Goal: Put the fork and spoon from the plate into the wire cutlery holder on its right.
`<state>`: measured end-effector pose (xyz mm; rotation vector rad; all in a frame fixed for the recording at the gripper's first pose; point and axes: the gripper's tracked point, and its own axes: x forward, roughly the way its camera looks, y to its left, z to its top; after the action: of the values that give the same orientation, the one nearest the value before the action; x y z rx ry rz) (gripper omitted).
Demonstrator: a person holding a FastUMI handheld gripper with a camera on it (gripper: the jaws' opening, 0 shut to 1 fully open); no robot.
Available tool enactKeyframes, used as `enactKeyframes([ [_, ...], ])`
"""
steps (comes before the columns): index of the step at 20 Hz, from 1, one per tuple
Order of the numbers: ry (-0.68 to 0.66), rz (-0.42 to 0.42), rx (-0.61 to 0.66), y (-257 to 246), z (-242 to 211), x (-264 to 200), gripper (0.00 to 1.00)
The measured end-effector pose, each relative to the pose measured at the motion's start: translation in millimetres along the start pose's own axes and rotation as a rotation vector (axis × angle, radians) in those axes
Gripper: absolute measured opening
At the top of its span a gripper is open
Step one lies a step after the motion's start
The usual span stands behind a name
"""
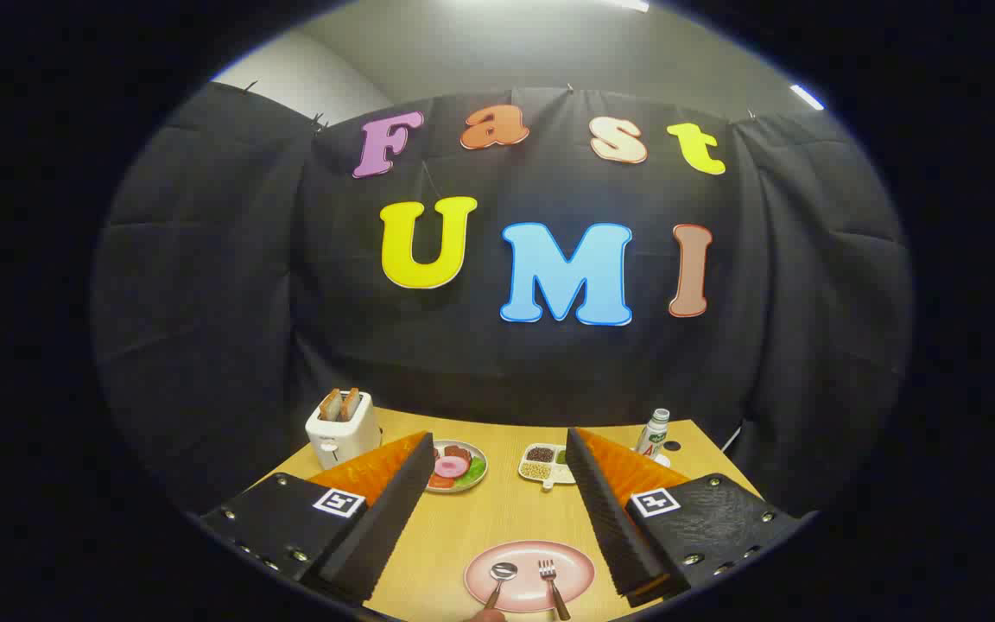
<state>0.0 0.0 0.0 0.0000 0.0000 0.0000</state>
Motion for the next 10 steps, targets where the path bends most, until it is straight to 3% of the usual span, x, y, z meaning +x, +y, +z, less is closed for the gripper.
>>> enactKeyframes([
  [10,0.128,-0.001,0.031,-0.9,-27.1,6.6,0.96],
])
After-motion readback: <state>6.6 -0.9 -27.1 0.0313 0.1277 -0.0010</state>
